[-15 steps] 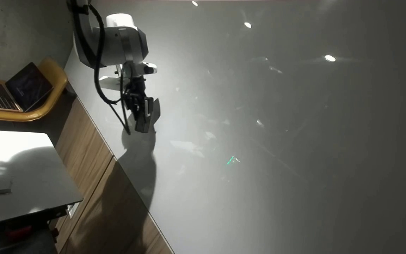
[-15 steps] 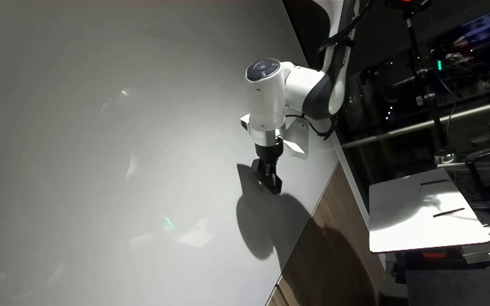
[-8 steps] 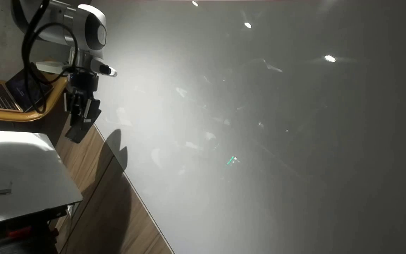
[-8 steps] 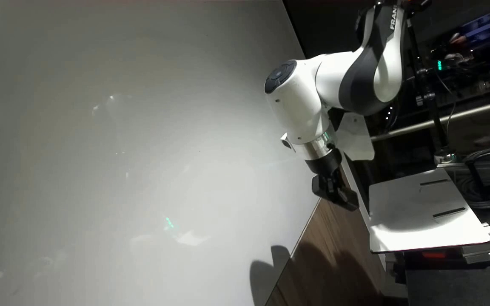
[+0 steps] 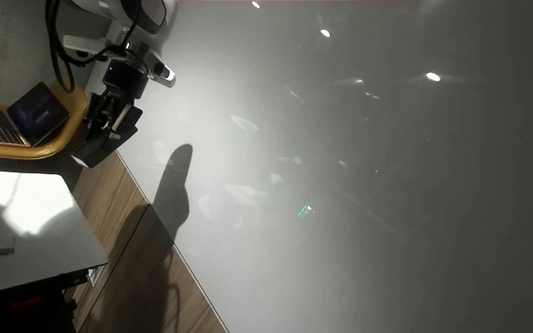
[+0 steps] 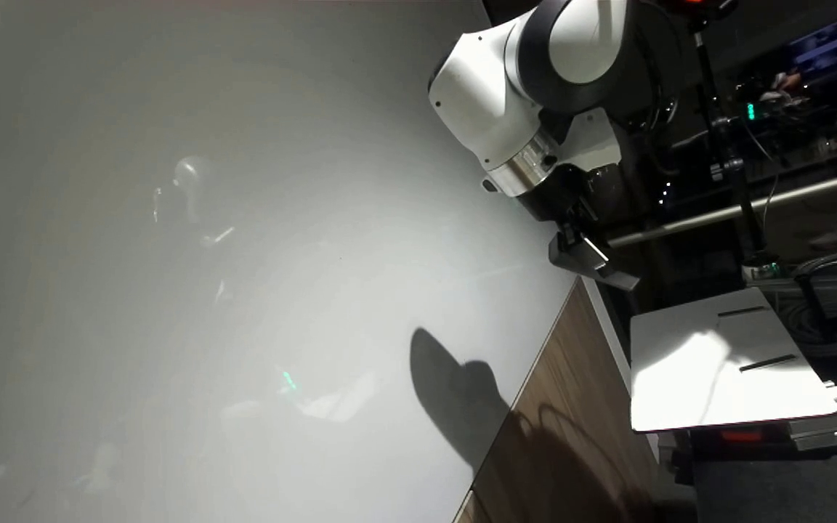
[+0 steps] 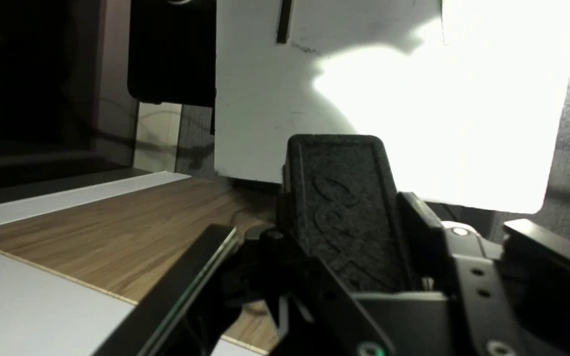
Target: Use the black eraser to wipe the whiteboard.
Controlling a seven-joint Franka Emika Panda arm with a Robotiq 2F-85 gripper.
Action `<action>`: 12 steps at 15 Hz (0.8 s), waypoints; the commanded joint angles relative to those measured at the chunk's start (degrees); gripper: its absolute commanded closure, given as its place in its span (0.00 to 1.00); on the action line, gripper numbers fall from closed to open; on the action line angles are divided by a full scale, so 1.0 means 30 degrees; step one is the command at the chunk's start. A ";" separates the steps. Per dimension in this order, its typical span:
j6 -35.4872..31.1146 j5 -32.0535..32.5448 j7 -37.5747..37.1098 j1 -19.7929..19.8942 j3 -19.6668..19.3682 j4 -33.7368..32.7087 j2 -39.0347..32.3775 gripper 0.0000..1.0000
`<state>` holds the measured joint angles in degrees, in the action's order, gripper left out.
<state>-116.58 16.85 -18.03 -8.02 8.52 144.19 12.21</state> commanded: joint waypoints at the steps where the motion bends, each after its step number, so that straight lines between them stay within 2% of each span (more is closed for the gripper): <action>1: 0.0039 -0.1550 0.2029 0.0501 -0.0520 0.0027 -0.1508 0.71; 7: 0.0132 -0.2839 0.3231 0.0936 -0.0926 -0.0238 -0.4754 0.71; 12: 0.0295 -0.2973 0.3577 0.1176 -0.1154 -0.0828 -0.6058 0.71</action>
<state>-116.70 9.43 -9.40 -4.88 5.97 143.72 -4.20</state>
